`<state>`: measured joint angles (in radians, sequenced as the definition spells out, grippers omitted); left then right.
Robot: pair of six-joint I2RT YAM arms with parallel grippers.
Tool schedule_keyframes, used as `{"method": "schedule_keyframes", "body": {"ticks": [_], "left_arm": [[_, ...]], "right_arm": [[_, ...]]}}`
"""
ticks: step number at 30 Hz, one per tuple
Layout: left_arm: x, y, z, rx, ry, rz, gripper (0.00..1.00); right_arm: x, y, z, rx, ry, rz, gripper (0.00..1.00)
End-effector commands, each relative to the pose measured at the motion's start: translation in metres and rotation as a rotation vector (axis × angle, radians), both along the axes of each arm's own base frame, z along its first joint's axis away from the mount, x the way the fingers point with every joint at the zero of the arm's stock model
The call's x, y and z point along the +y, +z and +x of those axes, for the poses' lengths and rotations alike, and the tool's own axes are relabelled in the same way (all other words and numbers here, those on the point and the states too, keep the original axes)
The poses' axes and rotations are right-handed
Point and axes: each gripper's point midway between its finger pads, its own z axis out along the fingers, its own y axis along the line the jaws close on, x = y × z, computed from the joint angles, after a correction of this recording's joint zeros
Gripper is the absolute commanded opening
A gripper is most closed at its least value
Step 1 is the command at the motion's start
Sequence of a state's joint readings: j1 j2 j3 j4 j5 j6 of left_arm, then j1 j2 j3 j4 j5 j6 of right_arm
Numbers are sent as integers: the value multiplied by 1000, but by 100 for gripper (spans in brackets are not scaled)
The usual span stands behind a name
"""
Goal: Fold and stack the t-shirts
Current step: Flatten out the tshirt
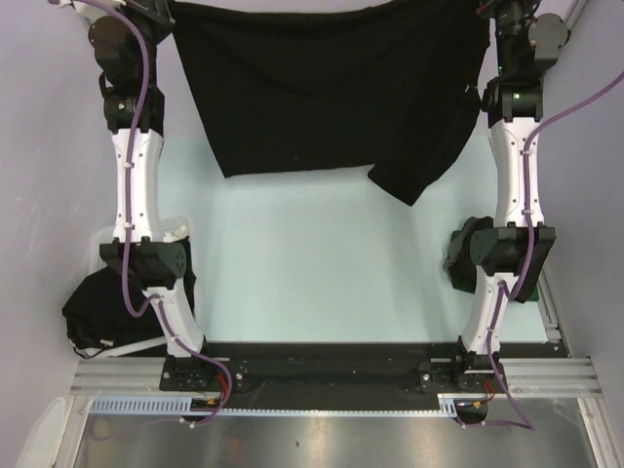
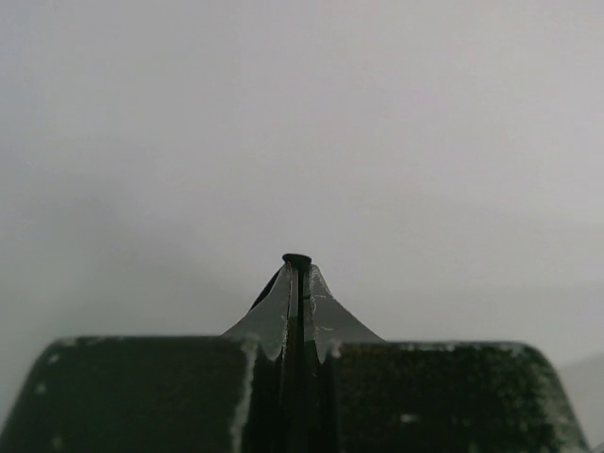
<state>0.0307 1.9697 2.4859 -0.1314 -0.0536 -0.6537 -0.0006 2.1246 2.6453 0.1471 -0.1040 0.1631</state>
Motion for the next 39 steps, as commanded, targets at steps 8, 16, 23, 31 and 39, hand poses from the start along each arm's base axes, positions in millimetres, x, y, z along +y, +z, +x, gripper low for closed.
{"method": "schedule_keyframes", "body": {"ticks": [8, 16, 23, 31, 39], "left_arm": [[-11, 104, -62, -388, -27, 40, 0], [-26, 156, -132, -526, -65, 138, 0], [-40, 81, -138, -244, -150, 178, 0], [-41, -129, -183, 251, -26, 139, 0], [-61, -308, -265, 849, -142, 100, 0]], "right_arm": [[-5, 77, -66, -315, -45, -28, 0], [19, 104, -107, -355, -18, -76, 0], [15, 44, -117, 8, -57, -67, 0], [-14, -168, -156, 640, -199, 29, 0], [-25, -360, -232, 1350, -298, 109, 0]]}}
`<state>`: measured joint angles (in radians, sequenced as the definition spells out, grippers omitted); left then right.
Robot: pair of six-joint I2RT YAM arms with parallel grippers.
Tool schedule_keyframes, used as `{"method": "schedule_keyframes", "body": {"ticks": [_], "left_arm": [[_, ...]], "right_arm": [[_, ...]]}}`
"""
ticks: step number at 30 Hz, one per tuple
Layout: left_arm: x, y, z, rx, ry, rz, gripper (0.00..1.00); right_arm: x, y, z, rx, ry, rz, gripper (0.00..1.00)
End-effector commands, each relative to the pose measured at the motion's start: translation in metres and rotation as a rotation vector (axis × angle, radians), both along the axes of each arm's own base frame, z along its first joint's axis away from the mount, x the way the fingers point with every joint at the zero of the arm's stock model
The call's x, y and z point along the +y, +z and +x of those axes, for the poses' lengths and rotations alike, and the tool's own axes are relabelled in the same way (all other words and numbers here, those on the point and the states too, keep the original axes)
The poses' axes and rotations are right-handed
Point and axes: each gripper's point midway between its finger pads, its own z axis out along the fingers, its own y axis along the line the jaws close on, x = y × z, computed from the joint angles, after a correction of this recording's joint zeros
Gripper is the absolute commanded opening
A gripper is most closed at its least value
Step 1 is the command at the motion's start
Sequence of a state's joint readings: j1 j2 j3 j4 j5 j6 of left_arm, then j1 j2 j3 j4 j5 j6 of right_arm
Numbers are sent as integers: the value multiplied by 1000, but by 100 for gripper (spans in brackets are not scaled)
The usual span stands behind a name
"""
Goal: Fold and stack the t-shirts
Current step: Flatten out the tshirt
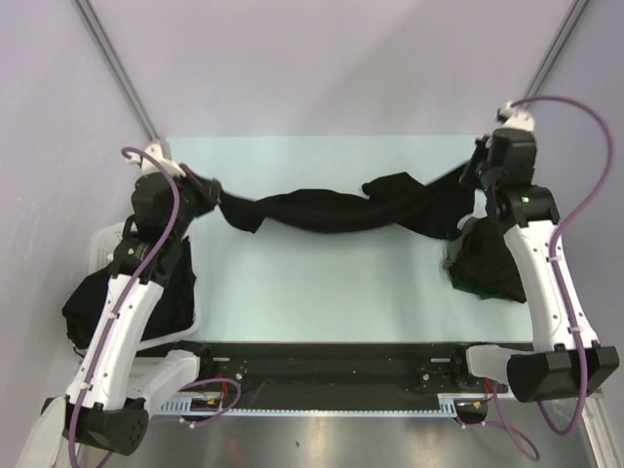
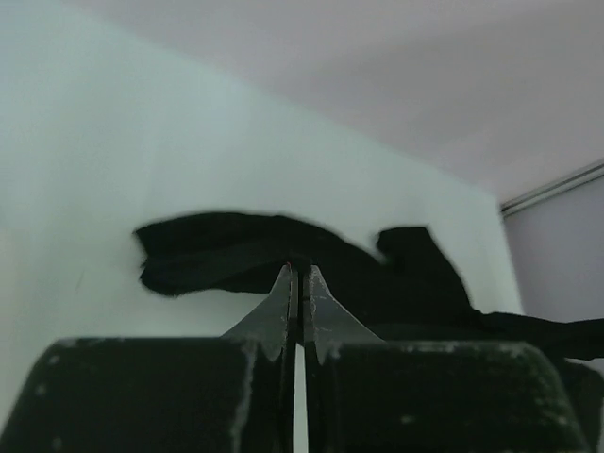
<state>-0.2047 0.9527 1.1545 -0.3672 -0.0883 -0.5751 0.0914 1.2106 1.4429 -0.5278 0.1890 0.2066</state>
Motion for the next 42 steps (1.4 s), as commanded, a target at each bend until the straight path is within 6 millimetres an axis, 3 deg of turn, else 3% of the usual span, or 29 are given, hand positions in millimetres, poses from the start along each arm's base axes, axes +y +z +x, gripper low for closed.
{"method": "schedule_keyframes", "body": {"ticks": [1, 3, 6, 8, 10, 16, 19, 24, 25, 26, 29, 35, 39, 42], "left_arm": [[18, -85, -49, 335, 71, 25, 0], [27, -97, -69, 386, 104, 43, 0], [32, -106, -91, 450, 105, 59, 0], [27, -109, -103, 495, 72, 48, 0], [23, -126, -120, 605, 40, 51, 0], [15, -149, -153, 770, -20, 40, 0], [16, -153, -158, 796, -16, 39, 0], [14, -163, -156, 862, -34, 56, 0], [14, -165, -156, 876, -35, 62, 5], [14, -167, -157, 887, -37, 69, 19], [14, -166, -155, 899, -34, 74, 32], [31, -144, -132, 794, 61, 121, 43], [33, -139, -100, 690, 106, 118, 43], [28, -146, -74, 620, 104, 106, 43]], "right_arm": [[-12, -105, -54, 459, -107, 44, 0], [-17, -135, -71, 624, -116, 29, 0], [-29, -156, -88, 748, -171, 23, 0], [-39, -170, -98, 826, -223, 75, 0], [-37, -197, -113, 955, -221, 155, 0], [-5, -246, -150, 1189, -135, 401, 0], [9, -253, -155, 1228, -90, 476, 0], [19, -256, -153, 1265, -46, 528, 3], [19, -256, -152, 1270, -45, 520, 14], [17, -255, -152, 1276, -48, 512, 33], [15, -249, -146, 1260, -51, 481, 45], [1, -233, -126, 1203, -84, 414, 48], [-8, -203, -88, 1066, -85, 315, 48], [-6, -193, -63, 983, -72, 249, 48]]}}
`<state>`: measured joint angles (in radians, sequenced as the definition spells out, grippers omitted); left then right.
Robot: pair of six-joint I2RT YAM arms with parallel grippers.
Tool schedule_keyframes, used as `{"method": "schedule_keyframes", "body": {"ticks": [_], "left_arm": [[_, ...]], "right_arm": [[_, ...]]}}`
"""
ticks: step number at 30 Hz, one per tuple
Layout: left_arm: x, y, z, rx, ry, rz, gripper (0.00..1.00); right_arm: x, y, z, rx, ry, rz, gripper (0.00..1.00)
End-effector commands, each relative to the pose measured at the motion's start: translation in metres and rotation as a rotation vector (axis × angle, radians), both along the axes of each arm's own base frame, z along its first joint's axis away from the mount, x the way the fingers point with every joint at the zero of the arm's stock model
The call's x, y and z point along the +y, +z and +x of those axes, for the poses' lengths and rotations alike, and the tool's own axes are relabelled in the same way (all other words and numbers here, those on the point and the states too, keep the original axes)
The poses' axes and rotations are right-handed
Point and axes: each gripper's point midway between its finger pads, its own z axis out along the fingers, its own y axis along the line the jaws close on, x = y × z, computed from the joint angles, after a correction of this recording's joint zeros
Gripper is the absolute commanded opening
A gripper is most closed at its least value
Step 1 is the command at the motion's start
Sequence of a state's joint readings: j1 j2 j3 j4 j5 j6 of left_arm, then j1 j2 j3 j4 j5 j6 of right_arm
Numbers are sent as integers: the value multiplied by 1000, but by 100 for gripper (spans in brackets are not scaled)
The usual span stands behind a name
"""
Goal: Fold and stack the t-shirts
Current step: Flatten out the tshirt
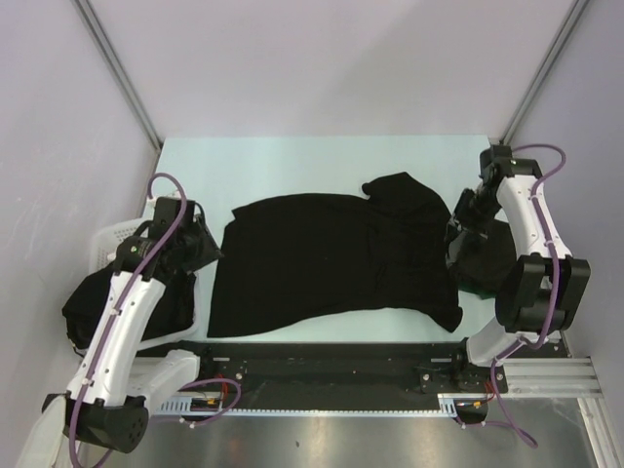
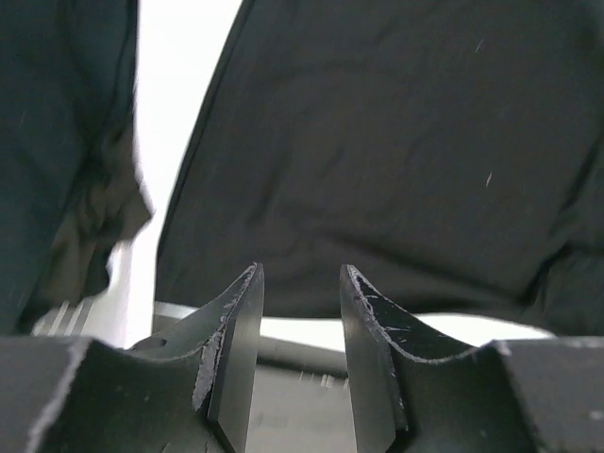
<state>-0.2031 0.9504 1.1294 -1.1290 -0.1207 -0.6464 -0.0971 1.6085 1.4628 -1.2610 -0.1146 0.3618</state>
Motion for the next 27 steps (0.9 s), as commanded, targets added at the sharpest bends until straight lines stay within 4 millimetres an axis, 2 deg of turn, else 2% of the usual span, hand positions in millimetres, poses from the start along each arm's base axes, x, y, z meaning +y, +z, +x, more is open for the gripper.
{"method": "schedule_keyframes", "body": {"ticks": [1, 4, 5, 7, 8, 13, 16, 17, 18, 20, 21, 22, 23, 24, 25, 26, 27], "left_arm": [[-2, 2, 56, -167, 32, 5, 43], [-8, -9, 74, -159, 17, 1, 42], [-13, -18, 81, -130, -1, -3, 42], [-16, -24, 95, -125, -23, 8, 41], [-17, -34, 102, -100, -30, 16, 40], [-28, -31, 148, -192, -63, 7, 37], [-36, -42, 171, -195, -72, -1, 36], [-38, -45, 177, -192, -77, 0, 36], [-40, -43, 186, -196, -86, 4, 37], [-42, -62, 199, -155, -92, 26, 39], [-42, -58, 209, -166, -96, 36, 39], [-43, -75, 216, -131, -100, 52, 41], [-41, -79, 223, -126, -99, 67, 41], [-42, -73, 234, -143, -103, 77, 42], [-41, -78, 240, -133, -103, 90, 43], [-41, -95, 247, -99, -106, 104, 43], [-42, -89, 261, -117, -104, 108, 43]], "right_arm": [[3, 25, 42, -167, 70, -99, 48], [11, 24, 69, -241, 103, -103, 48], [24, 22, 74, -254, 142, -98, 48], [30, 13, 91, -282, 159, -95, 48], [35, 14, 99, -305, 172, -97, 48], [51, 5, 142, -404, 210, -103, 46], [60, -1, 161, -408, 239, -108, 46], [63, -10, 166, -389, 251, -109, 46], [67, 0, 176, -420, 264, -113, 46], [72, 3, 185, -436, 279, -121, 46], [73, 11, 194, -462, 282, -128, 46], [75, 12, 194, -456, 284, -127, 46], [75, 16, 196, -465, 281, -128, 46], [75, 21, 196, -474, 281, -127, 46], [74, 23, 194, -476, 280, -129, 46], [74, 27, 192, -482, 278, -131, 47], [73, 30, 191, -486, 276, -132, 46]]}}
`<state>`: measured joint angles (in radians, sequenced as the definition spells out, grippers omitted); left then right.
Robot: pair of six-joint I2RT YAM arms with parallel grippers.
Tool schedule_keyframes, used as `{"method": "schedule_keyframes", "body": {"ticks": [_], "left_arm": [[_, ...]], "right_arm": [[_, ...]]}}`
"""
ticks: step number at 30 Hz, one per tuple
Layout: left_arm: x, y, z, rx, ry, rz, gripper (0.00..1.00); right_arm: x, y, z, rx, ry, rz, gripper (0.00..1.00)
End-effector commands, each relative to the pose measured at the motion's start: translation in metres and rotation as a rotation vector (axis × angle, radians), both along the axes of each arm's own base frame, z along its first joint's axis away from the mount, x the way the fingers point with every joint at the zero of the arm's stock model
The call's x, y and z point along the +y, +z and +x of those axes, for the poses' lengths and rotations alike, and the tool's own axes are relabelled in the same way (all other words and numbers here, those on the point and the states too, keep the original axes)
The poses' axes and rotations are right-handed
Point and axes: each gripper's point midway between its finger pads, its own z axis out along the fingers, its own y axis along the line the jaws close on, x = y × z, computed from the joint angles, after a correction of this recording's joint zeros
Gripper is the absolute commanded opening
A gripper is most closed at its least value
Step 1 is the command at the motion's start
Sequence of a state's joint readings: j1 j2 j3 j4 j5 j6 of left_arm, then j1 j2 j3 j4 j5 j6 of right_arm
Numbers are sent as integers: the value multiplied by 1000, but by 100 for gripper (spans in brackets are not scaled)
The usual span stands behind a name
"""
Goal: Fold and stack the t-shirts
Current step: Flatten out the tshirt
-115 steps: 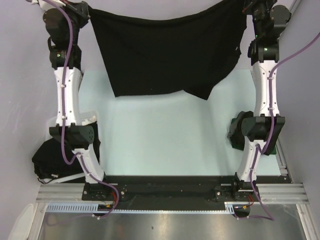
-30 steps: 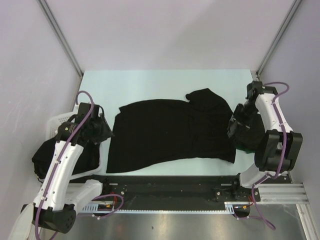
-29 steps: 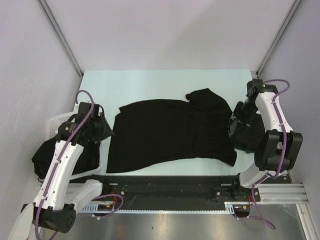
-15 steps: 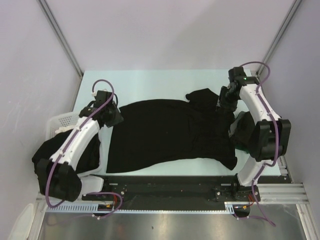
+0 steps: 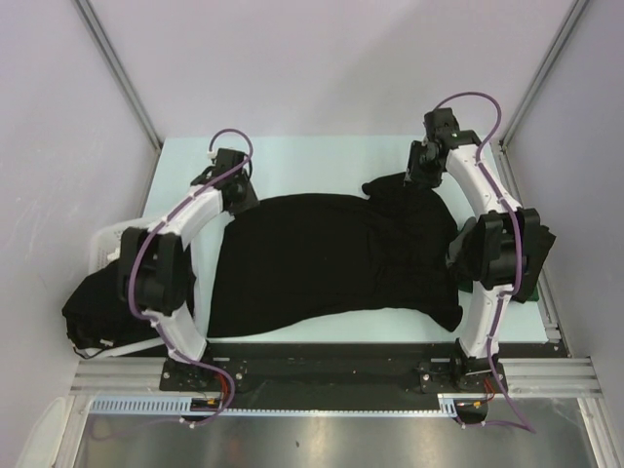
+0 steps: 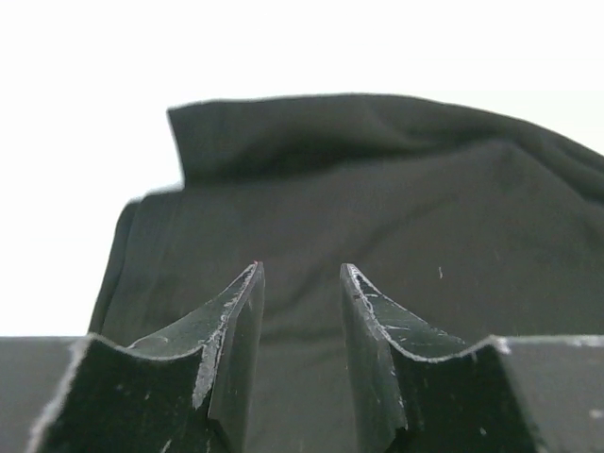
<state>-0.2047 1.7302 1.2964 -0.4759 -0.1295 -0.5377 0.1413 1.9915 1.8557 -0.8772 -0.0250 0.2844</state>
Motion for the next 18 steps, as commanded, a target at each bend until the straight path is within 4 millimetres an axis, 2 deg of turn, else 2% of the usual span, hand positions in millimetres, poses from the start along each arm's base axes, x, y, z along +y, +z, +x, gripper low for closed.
{"method": "schedule_keyframes", "body": {"ticks": [1, 2, 3, 4, 5, 6, 9, 14, 18], "left_arm": [[-2, 9, 50, -65, -19, 49, 43], [1, -7, 56, -31, -7, 70, 44], [2, 3, 69, -57, 5, 70, 44], [3, 1, 73, -53, 10, 73, 44], [5, -12, 78, -31, 18, 79, 44], [8, -7, 87, -49, 36, 80, 44], [21, -12, 99, -38, 86, 107, 45], [41, -17, 103, -8, 143, 149, 44], [55, -22, 93, 40, 181, 169, 43]], "right_arm": [[-4, 38, 1, -93, 2, -17, 47], [-3, 41, -2, -98, 8, -19, 47], [-4, 41, -5, -97, 8, -19, 47], [-5, 49, -10, -107, 9, -19, 47], [-11, 47, -14, -102, 2, -47, 47], [-14, 49, -17, -104, -7, -61, 47], [-23, 51, -29, -92, -17, -92, 47], [-32, 48, -38, -75, -40, -103, 47], [-33, 40, -37, -54, -49, -85, 48]]}}
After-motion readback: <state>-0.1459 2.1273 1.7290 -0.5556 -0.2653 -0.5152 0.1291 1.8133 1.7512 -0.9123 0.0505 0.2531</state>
